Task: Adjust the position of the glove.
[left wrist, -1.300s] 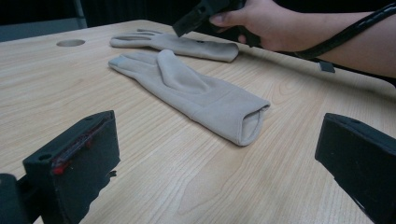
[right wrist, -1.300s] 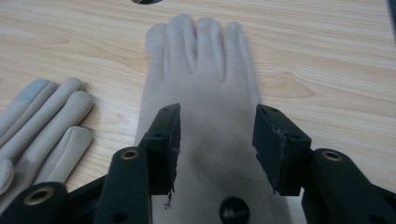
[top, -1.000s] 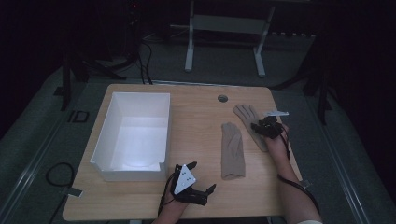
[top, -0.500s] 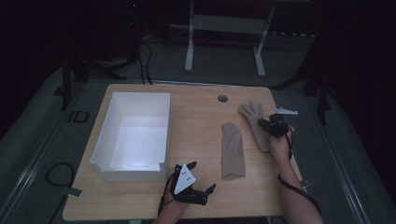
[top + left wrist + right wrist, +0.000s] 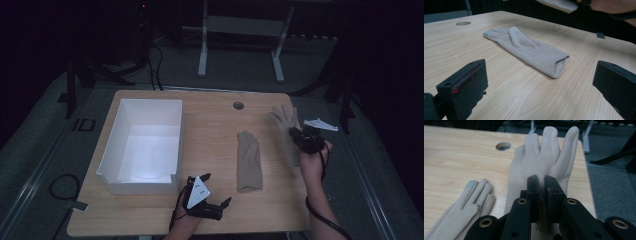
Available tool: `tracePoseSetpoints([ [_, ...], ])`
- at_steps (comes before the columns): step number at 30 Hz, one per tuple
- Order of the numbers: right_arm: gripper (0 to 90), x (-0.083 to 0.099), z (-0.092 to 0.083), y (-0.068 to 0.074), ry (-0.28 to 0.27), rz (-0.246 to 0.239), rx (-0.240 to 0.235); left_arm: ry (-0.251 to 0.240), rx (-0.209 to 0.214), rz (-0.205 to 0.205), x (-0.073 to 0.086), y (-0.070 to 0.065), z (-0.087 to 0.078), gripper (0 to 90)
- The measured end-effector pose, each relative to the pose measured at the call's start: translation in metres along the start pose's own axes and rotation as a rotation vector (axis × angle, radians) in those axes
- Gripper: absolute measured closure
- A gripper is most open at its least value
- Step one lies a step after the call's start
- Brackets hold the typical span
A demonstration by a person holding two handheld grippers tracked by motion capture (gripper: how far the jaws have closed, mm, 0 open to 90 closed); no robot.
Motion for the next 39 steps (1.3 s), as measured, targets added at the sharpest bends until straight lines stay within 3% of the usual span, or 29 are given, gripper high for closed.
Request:
tracePoseSetpoints([
  [1, 83.3, 0.0, 0.0, 0.0, 0.0, 0.0, 0.0, 0.001, -0.002, -0.001, 0.0, 0.0, 0.0, 0.2],
  [3, 83.3, 0.005, -0.014, -0.006, 0.013, 0.052, 0.026, 0.005, -0.003, 0.004, 0.0, 0.0, 0.0, 0.2],
  [14, 83.3, 0.037, -0.025, -0.014, 0.078, 0.098, 0.066, 0.002, -0.005, 0.004, 0.0, 0.0, 0.0, 0.2],
  [16, 83.2, 0.044, -0.027, -0.013, 0.083, 0.1, 0.055, 0.004, -0.002, 0.006, 0.0, 0.0, 0.0, 0.2],
  [21, 83.1, 0.066, -0.021, -0.011, 0.118, 0.083, 0.062, 0.009, 0.004, 0.009, 0.0, -0.001, 0.0, 0.2],
  [27, 83.0, 0.076, -0.017, -0.012, 0.135, 0.077, 0.076, 0.008, 0.005, 0.008, 0.0, -0.001, 0.001, 0.2],
  [33, 82.0, 0.091, -0.007, -0.009, 0.175, 0.088, 0.046, 0.008, 0.005, 0.008, 0.0, -0.001, 0.001, 0.2],
  [36, 77.5, 0.099, 0.0, -0.01, 0.201, 0.093, 0.032, 0.008, 0.007, 0.009, 0.0, -0.001, 0.001, 0.2],
  [39, 70.6, 0.106, 0.006, -0.009, 0.215, 0.057, 0.038, 0.01, 0.008, 0.01, 0.0, -0.001, 0.001, 0.2],
])
Point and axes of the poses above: each handheld gripper's, and its own axes: z roughly forward along the jaws, x roughly out of its underside, y roughly to its left, the point moved 6 cm from there along z, roughly forward along the jaws, and after that the axes turned 14 degrees about x, right-handed, at the moved point
